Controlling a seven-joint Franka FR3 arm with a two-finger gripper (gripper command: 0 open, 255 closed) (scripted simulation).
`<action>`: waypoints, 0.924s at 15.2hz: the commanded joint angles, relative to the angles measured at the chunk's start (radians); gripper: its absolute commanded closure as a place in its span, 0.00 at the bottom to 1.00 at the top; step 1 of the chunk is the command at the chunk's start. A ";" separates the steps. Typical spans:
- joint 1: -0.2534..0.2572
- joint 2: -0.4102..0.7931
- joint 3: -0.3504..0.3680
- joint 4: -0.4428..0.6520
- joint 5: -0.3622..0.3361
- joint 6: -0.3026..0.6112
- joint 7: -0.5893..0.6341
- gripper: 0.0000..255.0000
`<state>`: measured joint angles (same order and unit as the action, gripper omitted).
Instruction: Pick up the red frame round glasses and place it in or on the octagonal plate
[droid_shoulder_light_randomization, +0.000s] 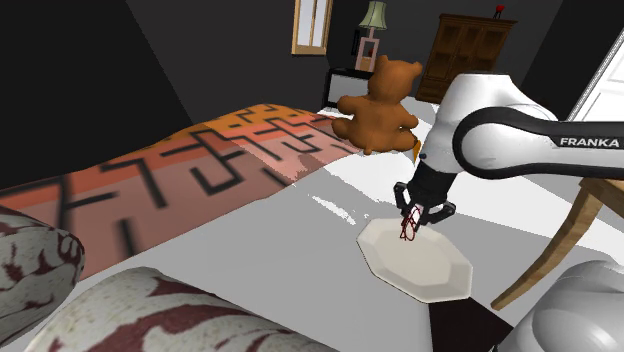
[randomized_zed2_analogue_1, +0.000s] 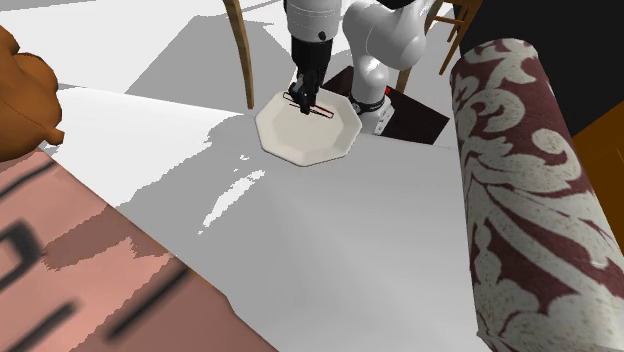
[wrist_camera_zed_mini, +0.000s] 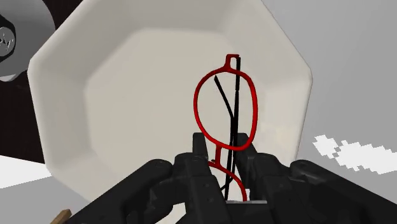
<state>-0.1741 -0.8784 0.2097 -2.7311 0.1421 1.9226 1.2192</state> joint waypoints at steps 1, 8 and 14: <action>-0.022 -0.092 -0.063 -0.053 -0.038 -0.042 -0.060 1.00; -0.016 -0.077 -0.051 -0.141 -0.025 0.060 -0.060 1.00; -0.010 -0.049 -0.040 -0.207 -0.014 0.155 -0.059 1.00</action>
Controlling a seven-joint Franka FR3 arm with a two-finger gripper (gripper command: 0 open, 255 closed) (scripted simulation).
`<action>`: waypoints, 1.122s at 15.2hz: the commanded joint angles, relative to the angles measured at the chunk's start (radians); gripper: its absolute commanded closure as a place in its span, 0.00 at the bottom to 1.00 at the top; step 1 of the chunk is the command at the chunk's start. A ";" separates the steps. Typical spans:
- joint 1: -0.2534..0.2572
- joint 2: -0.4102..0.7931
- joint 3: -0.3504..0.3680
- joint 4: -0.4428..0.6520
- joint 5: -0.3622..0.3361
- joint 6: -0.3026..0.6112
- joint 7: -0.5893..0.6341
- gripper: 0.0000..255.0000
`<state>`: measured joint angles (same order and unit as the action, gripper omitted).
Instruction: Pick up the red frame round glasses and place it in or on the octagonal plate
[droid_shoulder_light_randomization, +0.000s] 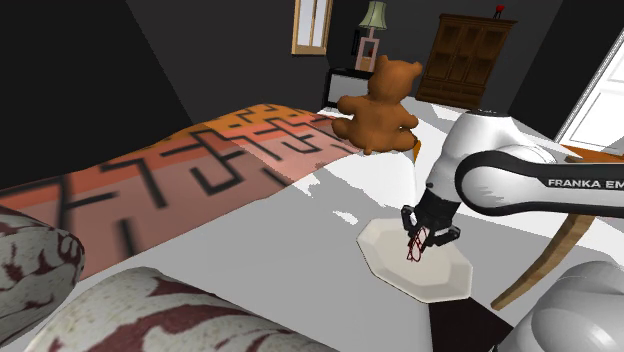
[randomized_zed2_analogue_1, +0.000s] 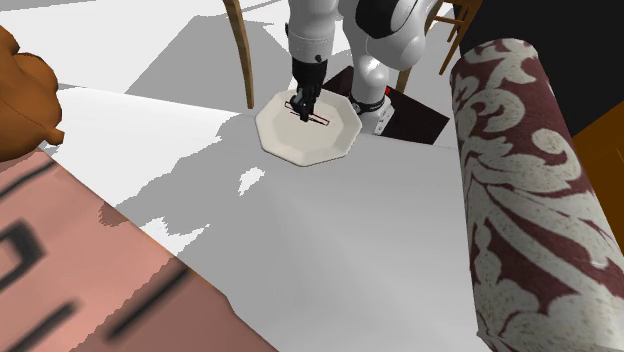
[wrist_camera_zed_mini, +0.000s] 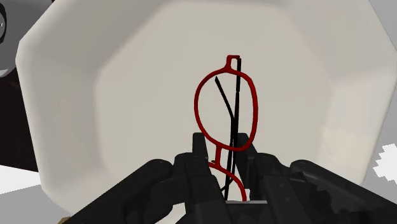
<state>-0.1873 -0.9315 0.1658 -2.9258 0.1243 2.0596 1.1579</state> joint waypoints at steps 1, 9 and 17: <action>0.003 0.004 0.004 -0.012 0.004 0.017 0.003 1.00; 0.003 0.005 0.004 -0.012 0.004 0.017 0.003 0.00; -0.002 -0.040 -0.009 0.069 -0.009 -0.108 0.003 0.00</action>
